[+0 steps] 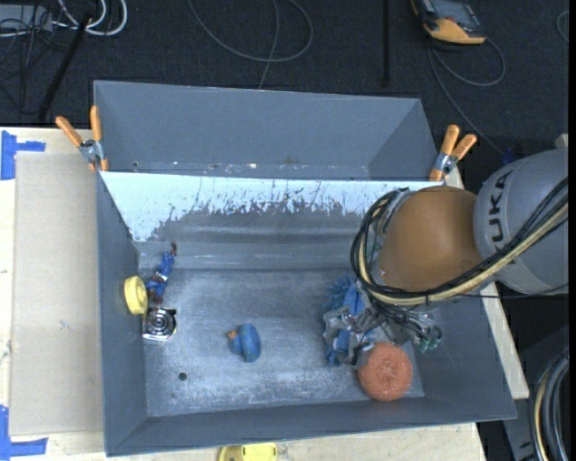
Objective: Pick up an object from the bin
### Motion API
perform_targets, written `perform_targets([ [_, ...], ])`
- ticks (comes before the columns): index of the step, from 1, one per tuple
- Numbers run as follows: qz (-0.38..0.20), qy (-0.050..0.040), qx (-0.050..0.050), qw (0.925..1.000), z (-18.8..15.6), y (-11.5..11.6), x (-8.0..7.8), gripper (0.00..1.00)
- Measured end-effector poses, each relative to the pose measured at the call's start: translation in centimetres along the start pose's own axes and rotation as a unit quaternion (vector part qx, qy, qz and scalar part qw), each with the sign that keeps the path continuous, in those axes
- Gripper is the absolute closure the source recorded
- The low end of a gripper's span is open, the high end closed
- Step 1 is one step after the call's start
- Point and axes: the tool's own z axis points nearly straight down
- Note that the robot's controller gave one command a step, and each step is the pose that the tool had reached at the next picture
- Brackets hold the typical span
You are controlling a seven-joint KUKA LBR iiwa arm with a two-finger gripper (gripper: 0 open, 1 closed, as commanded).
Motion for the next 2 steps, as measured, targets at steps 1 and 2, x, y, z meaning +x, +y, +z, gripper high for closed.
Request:
perform_targets([
  [1,0.001,0.0001,0.000,1.0000,-19.9,-3.8,1.1,1.00],
  [2,0.003,-0.0036,0.002,1.0000,-23.1,-4.5,1.2,1.00],
])
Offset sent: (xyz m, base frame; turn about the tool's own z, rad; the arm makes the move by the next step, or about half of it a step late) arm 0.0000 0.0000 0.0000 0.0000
